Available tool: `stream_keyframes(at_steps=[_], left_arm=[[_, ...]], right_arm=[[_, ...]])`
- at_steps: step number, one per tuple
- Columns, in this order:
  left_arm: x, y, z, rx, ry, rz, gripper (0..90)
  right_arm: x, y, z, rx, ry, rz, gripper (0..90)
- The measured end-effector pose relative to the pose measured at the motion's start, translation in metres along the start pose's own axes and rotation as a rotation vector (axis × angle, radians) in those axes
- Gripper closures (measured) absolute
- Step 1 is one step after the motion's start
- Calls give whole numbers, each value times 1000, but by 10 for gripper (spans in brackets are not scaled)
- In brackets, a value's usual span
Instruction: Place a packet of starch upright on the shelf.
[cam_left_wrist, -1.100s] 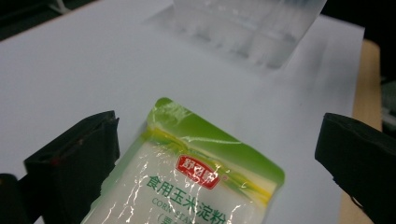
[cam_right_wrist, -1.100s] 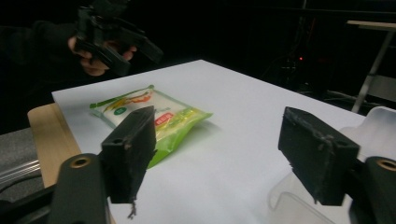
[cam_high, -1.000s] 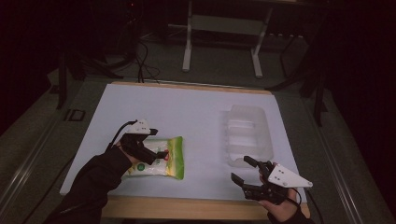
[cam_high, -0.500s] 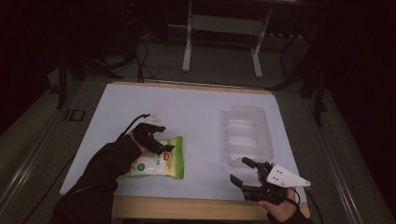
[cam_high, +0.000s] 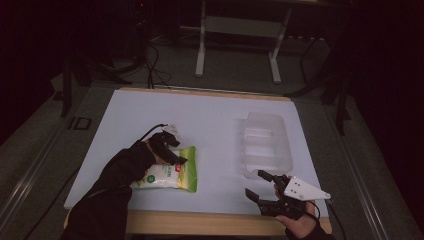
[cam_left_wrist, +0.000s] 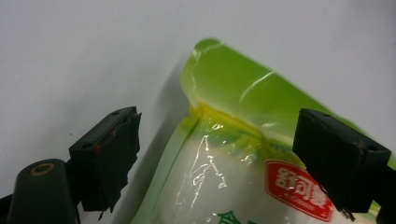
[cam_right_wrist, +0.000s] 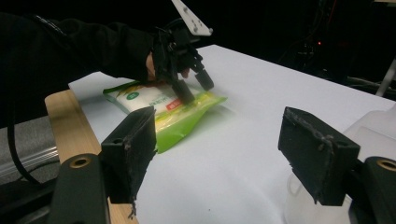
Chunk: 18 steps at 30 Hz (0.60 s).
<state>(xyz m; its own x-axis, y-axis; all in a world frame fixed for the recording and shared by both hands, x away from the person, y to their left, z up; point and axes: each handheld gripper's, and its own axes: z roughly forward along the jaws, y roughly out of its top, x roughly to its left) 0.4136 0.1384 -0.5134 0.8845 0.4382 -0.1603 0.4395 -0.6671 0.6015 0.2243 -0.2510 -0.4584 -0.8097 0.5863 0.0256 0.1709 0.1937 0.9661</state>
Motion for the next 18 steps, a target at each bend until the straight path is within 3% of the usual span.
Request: stream_keyframes(at_steps=[1,4,7,10,14,18], left_arm=[[1,0,2,18,-27,1,167],[3,-1,7,52,-50,-2,242],[1,0,7,68,-42,2,270],[-2,4,6,108,-33,14,417],[-10,5,2,156,-8,62,665],[-17,8,-1,181,20,95,807]], right_arm=[[0,0,0,-2,-1,0,274],[1,0,0,3,-2,-2,274],[0,0,0,5,-2,-1,274],[0,0,1,9,-8,-2,274],[0,0,0,4,-14,-4,274],[0,0,0,6,-13,5,277]])
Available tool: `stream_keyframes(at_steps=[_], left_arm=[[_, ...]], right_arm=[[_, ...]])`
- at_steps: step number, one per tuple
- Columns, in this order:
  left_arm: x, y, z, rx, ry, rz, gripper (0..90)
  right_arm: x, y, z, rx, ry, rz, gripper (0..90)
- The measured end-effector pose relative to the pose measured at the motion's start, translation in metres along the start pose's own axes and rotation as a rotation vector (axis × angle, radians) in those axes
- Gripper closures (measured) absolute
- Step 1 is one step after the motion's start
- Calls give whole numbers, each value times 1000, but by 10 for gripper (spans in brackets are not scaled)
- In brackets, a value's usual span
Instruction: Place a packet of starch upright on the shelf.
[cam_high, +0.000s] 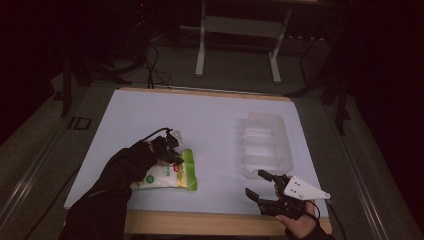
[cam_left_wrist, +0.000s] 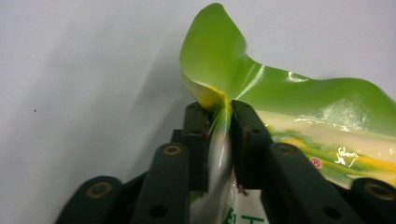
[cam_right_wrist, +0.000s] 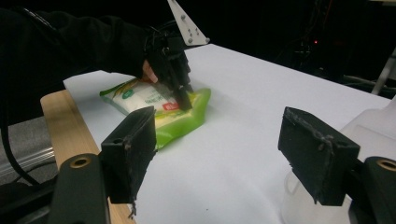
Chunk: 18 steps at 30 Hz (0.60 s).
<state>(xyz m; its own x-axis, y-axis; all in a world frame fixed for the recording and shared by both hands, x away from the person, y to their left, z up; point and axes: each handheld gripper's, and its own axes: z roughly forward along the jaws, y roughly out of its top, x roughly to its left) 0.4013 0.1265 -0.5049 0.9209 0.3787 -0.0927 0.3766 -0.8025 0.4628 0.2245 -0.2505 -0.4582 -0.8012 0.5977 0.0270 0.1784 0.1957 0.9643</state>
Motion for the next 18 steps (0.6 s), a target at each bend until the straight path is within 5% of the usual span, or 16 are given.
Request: stream_keyframes(at_steps=[6,18], left_arm=[[-7,1,-6,-7,51,25,843],[-9,-13,-56,-171,116,-24,851]], right_arm=[[1,1,-1,-1,-3,-5,304],[-1,1,-2,-12,-15,-8,304]])
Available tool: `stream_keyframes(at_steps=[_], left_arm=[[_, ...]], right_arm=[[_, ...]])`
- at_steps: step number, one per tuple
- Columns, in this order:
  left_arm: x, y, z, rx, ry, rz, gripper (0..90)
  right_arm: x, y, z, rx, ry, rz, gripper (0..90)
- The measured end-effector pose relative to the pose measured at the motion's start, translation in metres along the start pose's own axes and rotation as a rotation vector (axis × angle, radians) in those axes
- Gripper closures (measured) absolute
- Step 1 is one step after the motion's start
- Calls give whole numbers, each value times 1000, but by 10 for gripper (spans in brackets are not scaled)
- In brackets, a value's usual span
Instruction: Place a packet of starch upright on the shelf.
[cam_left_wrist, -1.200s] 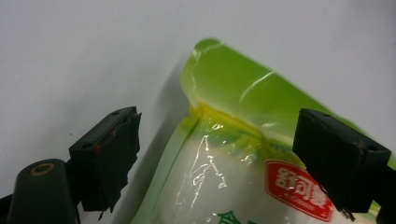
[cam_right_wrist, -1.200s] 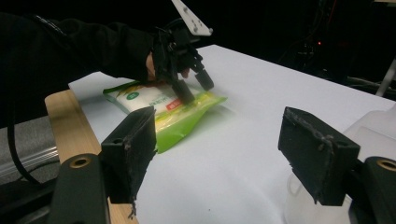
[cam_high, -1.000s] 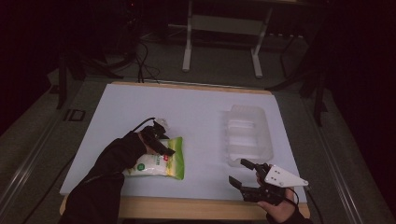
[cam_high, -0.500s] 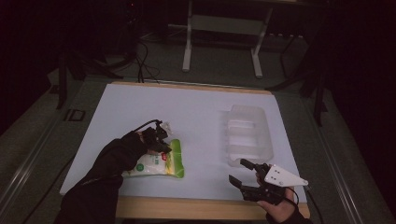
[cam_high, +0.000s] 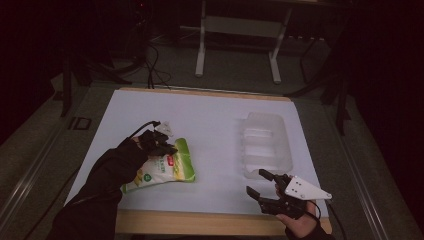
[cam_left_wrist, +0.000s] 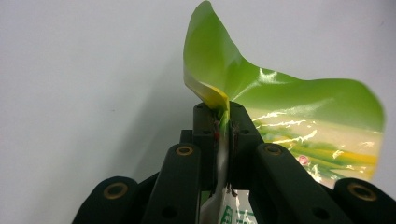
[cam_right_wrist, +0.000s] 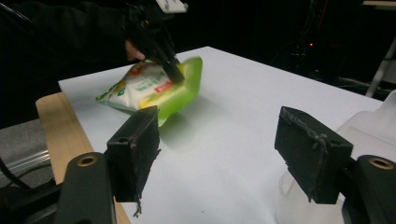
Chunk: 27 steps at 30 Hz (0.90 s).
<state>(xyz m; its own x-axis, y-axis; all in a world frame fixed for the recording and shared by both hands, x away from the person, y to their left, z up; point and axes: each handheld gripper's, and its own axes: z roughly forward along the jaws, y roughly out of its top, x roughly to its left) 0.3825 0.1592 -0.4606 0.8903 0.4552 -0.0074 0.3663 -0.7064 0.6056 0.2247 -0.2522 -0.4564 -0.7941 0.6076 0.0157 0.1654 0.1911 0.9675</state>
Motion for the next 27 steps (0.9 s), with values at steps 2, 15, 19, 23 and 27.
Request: stream_keyframes(at_steps=[2,15,19,23,27], left_arm=[[0,-1,-9,-21,9,-11,852],[-10,-2,-57,-188,109,-45,857],[-11,1,-67,-265,155,-81,859],[-14,7,-75,-335,173,-102,860],[-19,13,-77,-411,179,-119,861]], right_arm=[[0,0,0,1,3,4,304],[-1,1,0,-10,-9,-10,301],[0,2,-1,-19,-20,-20,291],[0,2,0,-11,-30,-44,322],[1,3,-1,-6,-20,-37,362]])
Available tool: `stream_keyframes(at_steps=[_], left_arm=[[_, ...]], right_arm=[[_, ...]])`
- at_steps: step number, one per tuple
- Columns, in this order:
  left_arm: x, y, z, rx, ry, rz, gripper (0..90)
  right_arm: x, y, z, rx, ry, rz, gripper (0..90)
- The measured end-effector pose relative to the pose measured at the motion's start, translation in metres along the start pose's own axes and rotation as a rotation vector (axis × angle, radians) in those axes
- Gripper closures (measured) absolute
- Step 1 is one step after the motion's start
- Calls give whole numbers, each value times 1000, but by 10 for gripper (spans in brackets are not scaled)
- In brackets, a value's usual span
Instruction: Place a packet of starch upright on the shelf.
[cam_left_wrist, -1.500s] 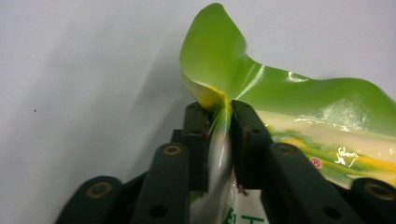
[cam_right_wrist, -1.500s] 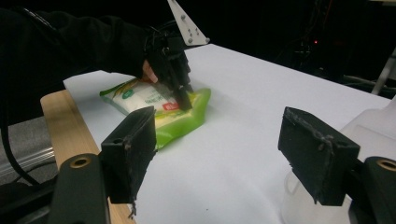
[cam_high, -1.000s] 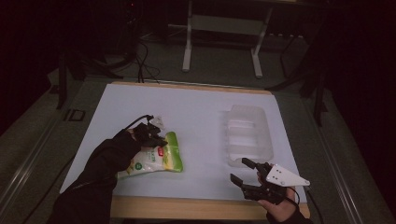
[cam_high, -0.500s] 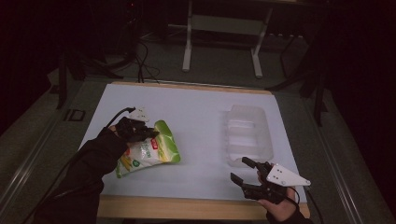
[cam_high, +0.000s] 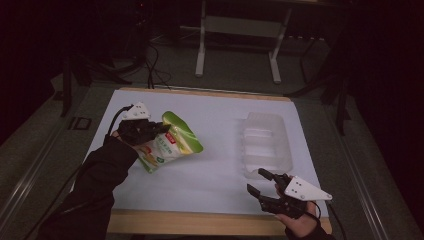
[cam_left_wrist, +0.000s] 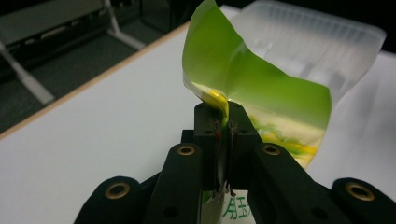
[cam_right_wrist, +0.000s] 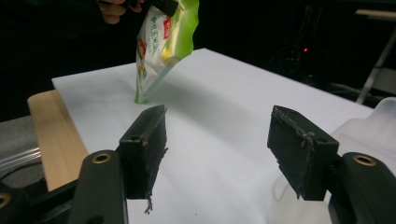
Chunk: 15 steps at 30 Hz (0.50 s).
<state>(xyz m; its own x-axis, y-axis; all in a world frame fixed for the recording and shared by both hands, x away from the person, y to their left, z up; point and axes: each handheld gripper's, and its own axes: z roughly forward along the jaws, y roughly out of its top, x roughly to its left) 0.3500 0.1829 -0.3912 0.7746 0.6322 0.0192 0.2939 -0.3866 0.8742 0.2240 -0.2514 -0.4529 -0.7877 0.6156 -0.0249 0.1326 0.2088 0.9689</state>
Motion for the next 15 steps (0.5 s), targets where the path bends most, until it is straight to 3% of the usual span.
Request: stream_keyframes(at_steps=[6,10,12,14,15], left_arm=[[-12,9,8,-95,-18,-55,861],[-25,14,18,-130,-18,-44,861],[-29,17,22,-137,-40,-50,861],[-32,18,23,-151,-30,-50,861],[-35,19,26,-168,-53,-64,861]], right_arm=[[3,6,-1,-11,1,3,318],[6,12,-2,-20,4,9,311],[7,14,-2,-11,17,17,345],[8,15,-1,-7,18,18,370],[9,16,-1,-6,21,26,395]])
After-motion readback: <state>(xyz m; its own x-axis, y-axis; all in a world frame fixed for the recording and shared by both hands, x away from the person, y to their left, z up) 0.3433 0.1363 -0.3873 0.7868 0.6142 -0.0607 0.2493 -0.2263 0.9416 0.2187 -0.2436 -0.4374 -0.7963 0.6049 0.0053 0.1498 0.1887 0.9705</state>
